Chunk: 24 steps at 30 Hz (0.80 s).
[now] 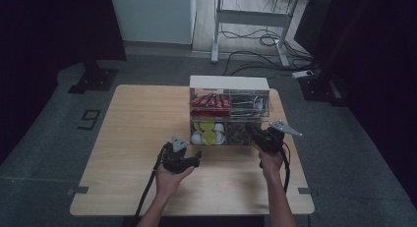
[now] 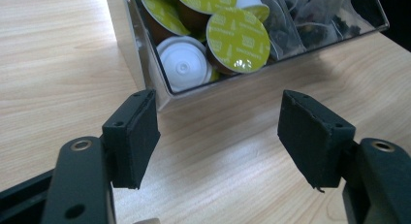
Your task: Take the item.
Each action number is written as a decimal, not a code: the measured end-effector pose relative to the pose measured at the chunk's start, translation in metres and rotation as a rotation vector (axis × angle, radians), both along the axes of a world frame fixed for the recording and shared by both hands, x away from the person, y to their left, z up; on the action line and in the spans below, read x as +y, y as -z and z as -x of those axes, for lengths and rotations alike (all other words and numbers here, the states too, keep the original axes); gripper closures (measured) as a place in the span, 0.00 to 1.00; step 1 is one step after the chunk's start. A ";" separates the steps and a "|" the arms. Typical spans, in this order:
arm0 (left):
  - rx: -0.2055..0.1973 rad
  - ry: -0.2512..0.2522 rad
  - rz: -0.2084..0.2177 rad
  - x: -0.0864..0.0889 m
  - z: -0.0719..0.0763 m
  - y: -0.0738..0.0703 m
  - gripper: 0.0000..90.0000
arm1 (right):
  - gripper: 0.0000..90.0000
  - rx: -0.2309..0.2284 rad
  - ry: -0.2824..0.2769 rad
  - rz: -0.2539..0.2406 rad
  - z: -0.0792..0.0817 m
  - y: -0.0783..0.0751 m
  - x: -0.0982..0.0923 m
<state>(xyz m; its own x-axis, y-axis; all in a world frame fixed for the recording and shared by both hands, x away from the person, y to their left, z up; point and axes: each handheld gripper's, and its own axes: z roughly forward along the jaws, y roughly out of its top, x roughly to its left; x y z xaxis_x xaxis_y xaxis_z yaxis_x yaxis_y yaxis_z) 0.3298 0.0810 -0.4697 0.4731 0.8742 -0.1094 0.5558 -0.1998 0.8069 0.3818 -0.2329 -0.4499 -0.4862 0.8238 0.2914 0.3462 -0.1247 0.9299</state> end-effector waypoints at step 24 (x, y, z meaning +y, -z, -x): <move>-0.026 0.012 0.000 -0.022 -0.018 -0.006 0.35 | 0.97 0.003 -0.003 -0.013 0.000 0.000 -0.002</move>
